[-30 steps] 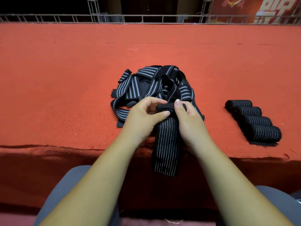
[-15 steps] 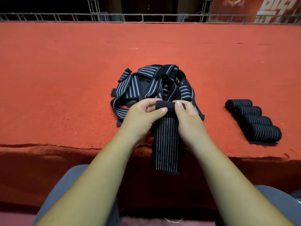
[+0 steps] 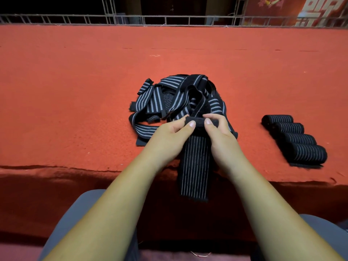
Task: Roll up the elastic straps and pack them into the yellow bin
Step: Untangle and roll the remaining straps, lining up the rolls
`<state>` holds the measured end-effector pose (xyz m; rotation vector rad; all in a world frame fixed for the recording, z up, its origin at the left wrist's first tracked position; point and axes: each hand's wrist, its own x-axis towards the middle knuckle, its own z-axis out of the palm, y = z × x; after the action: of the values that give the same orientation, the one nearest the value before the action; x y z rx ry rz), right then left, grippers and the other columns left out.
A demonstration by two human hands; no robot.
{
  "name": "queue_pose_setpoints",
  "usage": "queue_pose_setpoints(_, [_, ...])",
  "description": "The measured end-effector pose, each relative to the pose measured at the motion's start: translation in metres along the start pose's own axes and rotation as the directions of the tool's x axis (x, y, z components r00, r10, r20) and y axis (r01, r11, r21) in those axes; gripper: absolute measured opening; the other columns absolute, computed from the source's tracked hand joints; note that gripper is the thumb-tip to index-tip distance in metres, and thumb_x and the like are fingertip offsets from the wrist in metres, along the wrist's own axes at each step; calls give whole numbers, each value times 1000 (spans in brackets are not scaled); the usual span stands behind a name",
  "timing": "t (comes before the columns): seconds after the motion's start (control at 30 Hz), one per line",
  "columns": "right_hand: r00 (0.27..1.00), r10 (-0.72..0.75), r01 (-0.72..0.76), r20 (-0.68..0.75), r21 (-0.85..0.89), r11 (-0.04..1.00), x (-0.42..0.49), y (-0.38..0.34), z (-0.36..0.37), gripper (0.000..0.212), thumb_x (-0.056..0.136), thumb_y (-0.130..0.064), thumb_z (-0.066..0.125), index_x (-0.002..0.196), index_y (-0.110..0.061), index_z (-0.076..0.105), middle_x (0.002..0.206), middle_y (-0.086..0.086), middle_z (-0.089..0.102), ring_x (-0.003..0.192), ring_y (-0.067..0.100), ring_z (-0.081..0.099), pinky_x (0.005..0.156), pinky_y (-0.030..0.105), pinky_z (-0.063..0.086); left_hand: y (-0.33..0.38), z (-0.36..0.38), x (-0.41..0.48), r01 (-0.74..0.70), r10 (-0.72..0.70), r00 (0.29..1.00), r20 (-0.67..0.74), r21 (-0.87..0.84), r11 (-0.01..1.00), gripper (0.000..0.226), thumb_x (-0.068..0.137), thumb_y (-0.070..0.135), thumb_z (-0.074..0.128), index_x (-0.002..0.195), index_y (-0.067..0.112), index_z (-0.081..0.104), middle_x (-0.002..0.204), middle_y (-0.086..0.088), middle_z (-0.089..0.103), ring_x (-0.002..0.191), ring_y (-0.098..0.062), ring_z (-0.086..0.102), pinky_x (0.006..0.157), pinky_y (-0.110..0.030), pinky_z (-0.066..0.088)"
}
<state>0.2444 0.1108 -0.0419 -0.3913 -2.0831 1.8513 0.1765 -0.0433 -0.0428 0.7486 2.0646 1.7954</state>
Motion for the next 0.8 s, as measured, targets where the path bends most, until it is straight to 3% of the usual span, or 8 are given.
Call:
queue_pose_setpoints(0.13, [1000, -5, 5, -5, -8, 1000, -2, 2, -1, 19, 114, -33, 50, 127, -27, 62, 107, -7, 73, 75, -12, 67, 60, 8, 48, -4, 0, 3, 11, -12, 1000, -29, -50, 999, 34, 111, 44, 55, 122, 26, 81, 118, -2, 82, 118, -26, 76, 114, -61, 51])
queue_pose_setpoints(0.27, [999, -25, 24, -42, -5, 1000, -1, 2, 5, 21, 114, -30, 51, 132, -29, 62, 115, -11, 71, 87, -12, 67, 74, 13, 49, -9, -2, 10, -11, -6, 991, -132, -122, 992, 32, 99, 37, 66, 123, 21, 78, 112, -8, 83, 111, -29, 78, 110, -55, 55])
queue_pose_setpoints(0.43, [997, 13, -21, -78, -101, 995, -1, 1, 6, 35, 114, -50, 41, 136, -31, 62, 118, -20, 68, 111, -6, 61, 96, 32, 47, -9, -4, 11, -24, 4, 994, -108, -179, 984, 33, 103, -3, 63, 127, 19, 73, 112, -12, 80, 81, -15, 70, 72, -25, 54])
queue_pose_setpoints(0.47, [997, 6, -15, -77, -119, 993, 0, 2, 6, 35, 115, -50, 40, 135, -30, 61, 119, -20, 67, 111, -8, 60, 96, 32, 46, -9, -5, 10, -10, -8, 996, -93, -193, 981, 36, 103, -3, 63, 126, 22, 75, 113, -14, 79, 83, -19, 69, 75, -29, 55])
queue_pose_setpoints(0.57, [995, -21, 8, -101, -129, 992, 2, 5, 4, 27, 116, -44, 42, 130, -30, 60, 116, -21, 67, 108, -11, 58, 91, 27, 44, -9, -6, 9, 32, -51, 996, -75, -237, 971, 30, 103, 12, 71, 128, 27, 78, 125, -14, 78, 116, -33, 74, 113, -56, 53])
queue_pose_setpoints(0.63, [992, -54, 41, -111, -120, 992, 3, 8, 6, 25, 116, -39, 43, 129, -28, 61, 118, -18, 68, 110, -7, 61, 90, 25, 45, -9, -6, 9, 45, -62, 995, -83, -191, 980, 27, 101, 35, 74, 122, 20, 81, 120, -19, 79, 109, -34, 72, 113, -68, 48])
queue_pose_setpoints(0.7, [991, -72, 60, -113, -112, 992, 4, 10, 8, 21, 116, -36, 45, 127, -28, 60, 118, -14, 69, 110, -2, 63, 91, 27, 47, -9, -4, 8, 59, -73, 991, -110, -131, 990, 43, 96, 57, 73, 110, 18, 84, 111, -31, 77, 101, -40, 74, 107, -73, 50])
queue_pose_setpoints(0.8, [993, -65, 56, -96, -87, 995, 5, 11, 11, 15, 114, -33, 48, 122, -28, 59, 117, -9, 69, 111, 8, 65, 97, 35, 50, -11, -2, 7, 48, -64, 983, -175, -99, 994, 39, 97, 57, 72, 107, 23, 86, 105, -29, 78, 102, -39, 78, 103, -69, 55])
